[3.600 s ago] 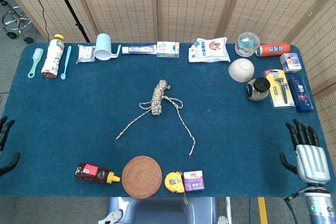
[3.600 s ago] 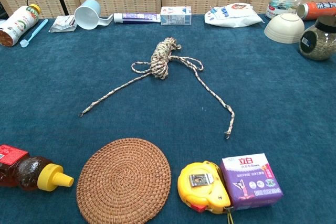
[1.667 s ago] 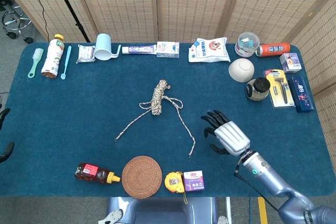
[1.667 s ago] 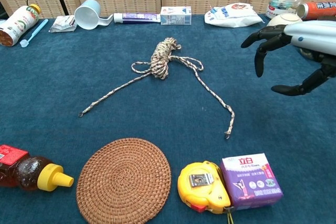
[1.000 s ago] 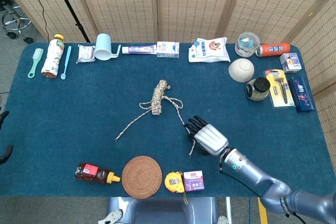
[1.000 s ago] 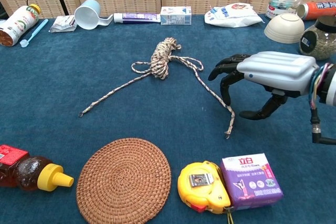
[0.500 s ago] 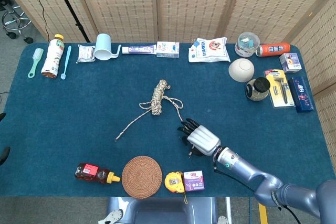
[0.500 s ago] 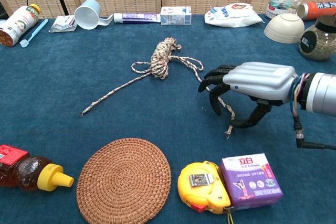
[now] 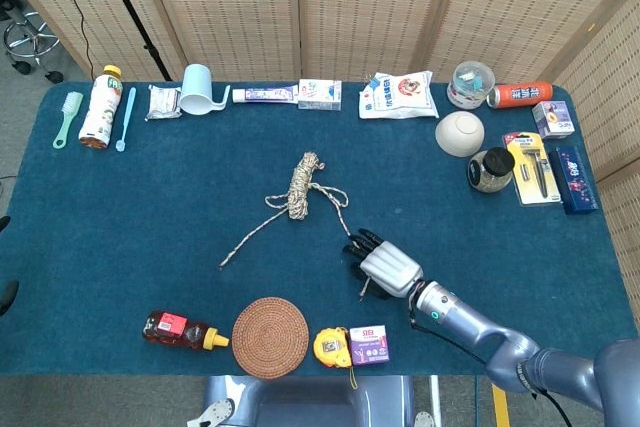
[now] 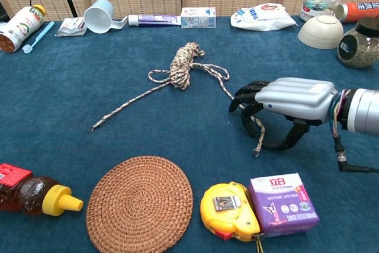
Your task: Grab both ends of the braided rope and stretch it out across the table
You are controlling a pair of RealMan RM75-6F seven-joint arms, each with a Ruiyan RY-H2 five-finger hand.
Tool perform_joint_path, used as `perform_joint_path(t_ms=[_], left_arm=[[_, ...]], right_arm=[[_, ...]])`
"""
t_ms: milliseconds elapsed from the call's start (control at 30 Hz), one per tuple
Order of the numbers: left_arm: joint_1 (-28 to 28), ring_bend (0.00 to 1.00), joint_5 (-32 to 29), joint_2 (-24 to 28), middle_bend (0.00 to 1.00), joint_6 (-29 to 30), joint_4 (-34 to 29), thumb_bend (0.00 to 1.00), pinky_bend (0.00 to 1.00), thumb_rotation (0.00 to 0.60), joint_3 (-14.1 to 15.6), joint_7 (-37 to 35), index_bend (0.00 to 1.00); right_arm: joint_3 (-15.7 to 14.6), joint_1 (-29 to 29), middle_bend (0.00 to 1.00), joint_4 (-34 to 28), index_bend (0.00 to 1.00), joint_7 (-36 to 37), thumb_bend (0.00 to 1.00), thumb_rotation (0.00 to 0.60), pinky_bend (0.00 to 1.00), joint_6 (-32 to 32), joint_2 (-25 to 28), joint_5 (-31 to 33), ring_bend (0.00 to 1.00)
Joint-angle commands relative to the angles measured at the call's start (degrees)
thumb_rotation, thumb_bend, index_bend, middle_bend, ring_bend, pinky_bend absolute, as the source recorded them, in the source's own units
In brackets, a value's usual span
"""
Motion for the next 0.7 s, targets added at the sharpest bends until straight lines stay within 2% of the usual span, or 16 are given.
perform_joint_path(t_ms=[33, 700], left_arm=[[-0.06, 0.00, 0.05, -0.06, 0.00, -0.02, -0.01, 0.35, 0.00, 0.600, -0.03, 0.01, 0.00], [-0.06, 0.00, -0.27, -0.10, 0.00, 0.06, 0.30, 0.35, 0.00, 0.600, -0.19, -0.08, 0.00]], right_arm=[[-0.27, -0.05, 0.17, 0.03, 0.49, -0.13, 0.38, 0.600, 0.00, 0.26, 0.19, 0.12, 0.02], [-1.15, 0.36, 0.19, 0.87, 0.53, -0.91, 0.38, 0.600, 0.00, 0.55, -1.15, 1.32, 0.04]])
